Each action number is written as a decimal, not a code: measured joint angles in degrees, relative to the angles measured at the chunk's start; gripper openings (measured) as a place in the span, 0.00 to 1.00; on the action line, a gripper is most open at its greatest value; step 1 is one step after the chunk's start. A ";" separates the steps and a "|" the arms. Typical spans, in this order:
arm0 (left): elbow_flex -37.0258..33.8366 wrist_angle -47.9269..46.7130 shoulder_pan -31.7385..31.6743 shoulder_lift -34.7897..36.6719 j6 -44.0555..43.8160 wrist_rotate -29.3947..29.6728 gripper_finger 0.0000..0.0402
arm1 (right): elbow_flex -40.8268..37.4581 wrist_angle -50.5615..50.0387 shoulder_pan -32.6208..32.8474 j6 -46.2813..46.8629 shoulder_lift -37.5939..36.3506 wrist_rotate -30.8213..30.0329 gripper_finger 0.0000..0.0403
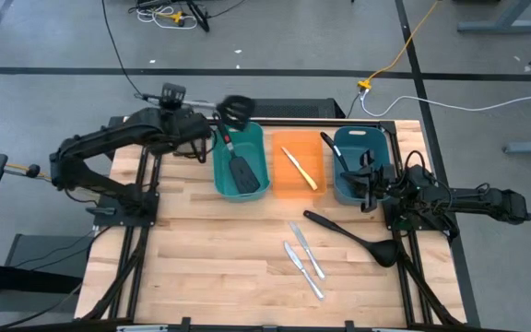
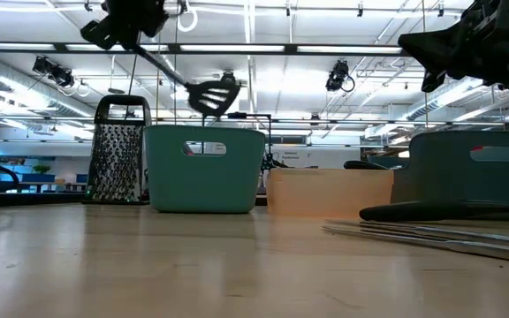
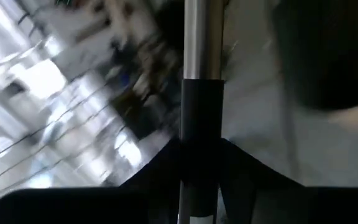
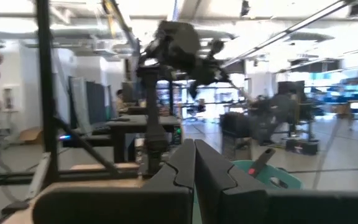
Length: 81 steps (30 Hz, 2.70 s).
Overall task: Pick & Place Kitchen Items
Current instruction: Put the spatula into the green container
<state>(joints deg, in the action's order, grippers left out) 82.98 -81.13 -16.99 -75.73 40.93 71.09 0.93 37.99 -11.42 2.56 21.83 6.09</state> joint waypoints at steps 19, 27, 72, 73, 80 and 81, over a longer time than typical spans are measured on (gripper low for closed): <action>-0.02 35.97 -13.08 5.80 29.75 -37.33 0.21 | 0.02 0.97 0.00 -0.03 -0.01 -2.66 0.01; -0.04 23.04 -13.90 14.34 16.12 -43.58 0.21 | 0.02 0.90 0.00 -0.26 0.08 -2.69 0.01; -40.00 84.10 -14.40 16.86 72.73 -47.40 0.21 | 0.02 1.40 -0.02 -0.25 2.61 -5.79 0.01; -39.82 84.16 -14.40 16.04 72.82 -47.41 0.21 | 0.02 1.43 -0.02 -0.25 2.61 -5.78 0.01; -39.67 87.54 -14.29 11.96 73.96 -48.60 0.21 | 0.02 1.42 -0.02 -0.60 2.61 -5.53 0.01; -39.67 87.49 -14.27 11.58 74.18 -48.91 0.21 | 0.02 1.43 -0.02 -0.69 2.61 -5.36 0.01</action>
<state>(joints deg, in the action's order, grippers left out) 43.31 6.36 -31.27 -64.15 115.11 22.18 0.95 39.42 -11.44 1.86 24.45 0.73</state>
